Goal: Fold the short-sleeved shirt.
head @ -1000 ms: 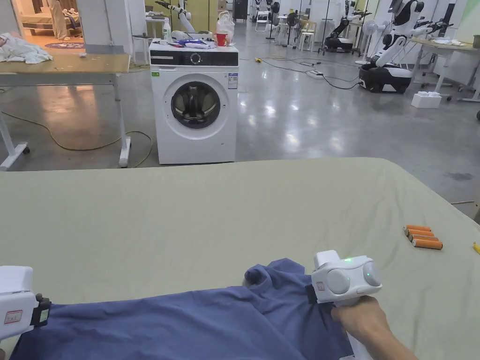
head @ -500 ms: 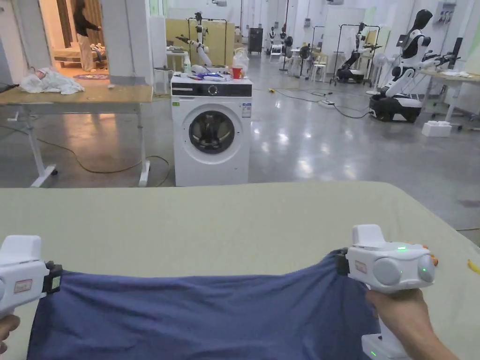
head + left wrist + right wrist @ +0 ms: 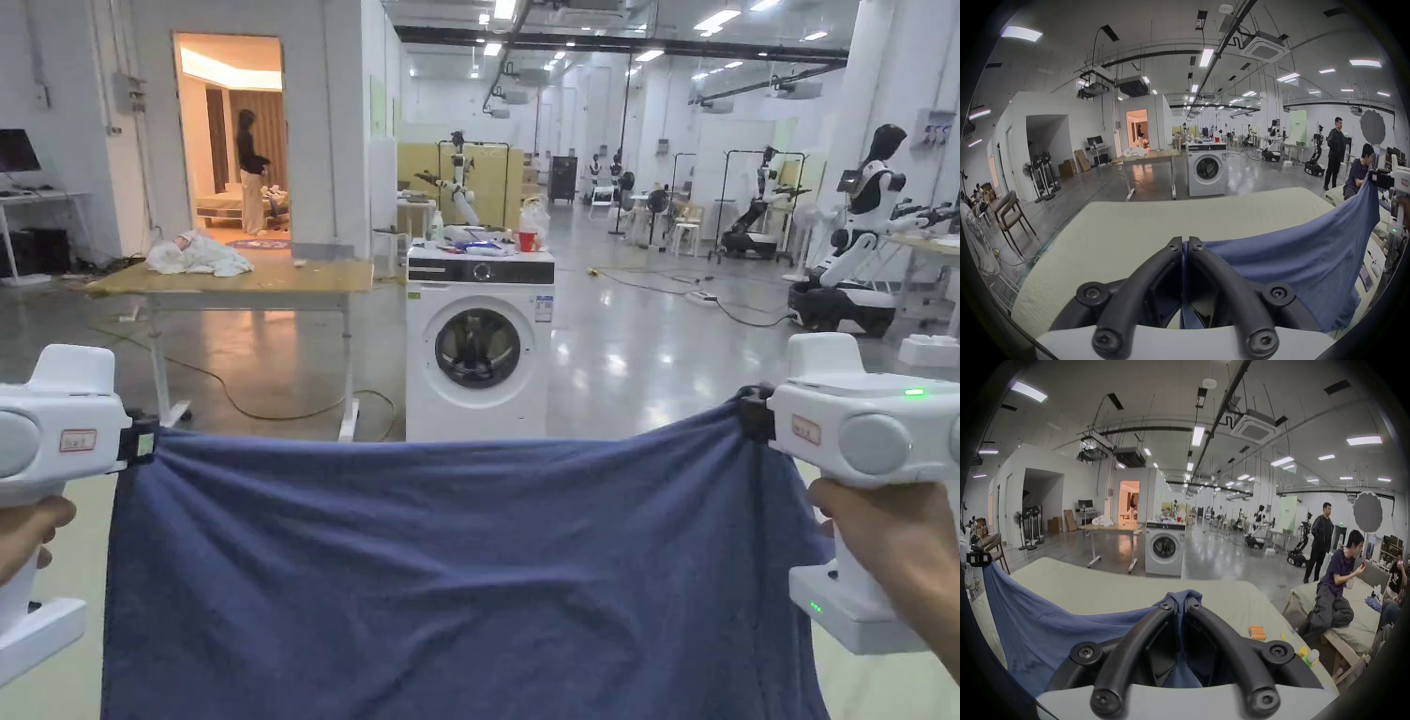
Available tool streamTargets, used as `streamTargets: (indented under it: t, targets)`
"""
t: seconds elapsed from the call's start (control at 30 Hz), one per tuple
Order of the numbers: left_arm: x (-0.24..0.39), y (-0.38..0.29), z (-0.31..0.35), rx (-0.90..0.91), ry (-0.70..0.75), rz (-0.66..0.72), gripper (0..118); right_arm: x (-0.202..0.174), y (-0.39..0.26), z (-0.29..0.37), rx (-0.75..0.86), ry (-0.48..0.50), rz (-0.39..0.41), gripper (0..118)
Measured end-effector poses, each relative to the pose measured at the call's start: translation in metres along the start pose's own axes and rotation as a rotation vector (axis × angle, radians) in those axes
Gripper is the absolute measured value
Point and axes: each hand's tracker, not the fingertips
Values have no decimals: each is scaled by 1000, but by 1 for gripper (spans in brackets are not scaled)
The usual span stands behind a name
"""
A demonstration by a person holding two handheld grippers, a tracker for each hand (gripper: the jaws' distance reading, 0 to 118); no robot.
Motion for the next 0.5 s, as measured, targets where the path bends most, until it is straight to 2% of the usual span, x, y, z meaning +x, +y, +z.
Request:
streamTargets:
  t: [0.2, 0.3, 0.5]
  targets:
    - [-12, 58, 14, 64, 25, -1, 0, -5, 67, 18, 96, -25, 9, 3]
    - [-16, 91, 17, 96, 38, -16, 0, -8, 99, 17, 136, -42, 31, 3]
    - [-22, 156, 16, 169, 57, -3, 0, -9, 161, 3, 185, -69, 23, 3]
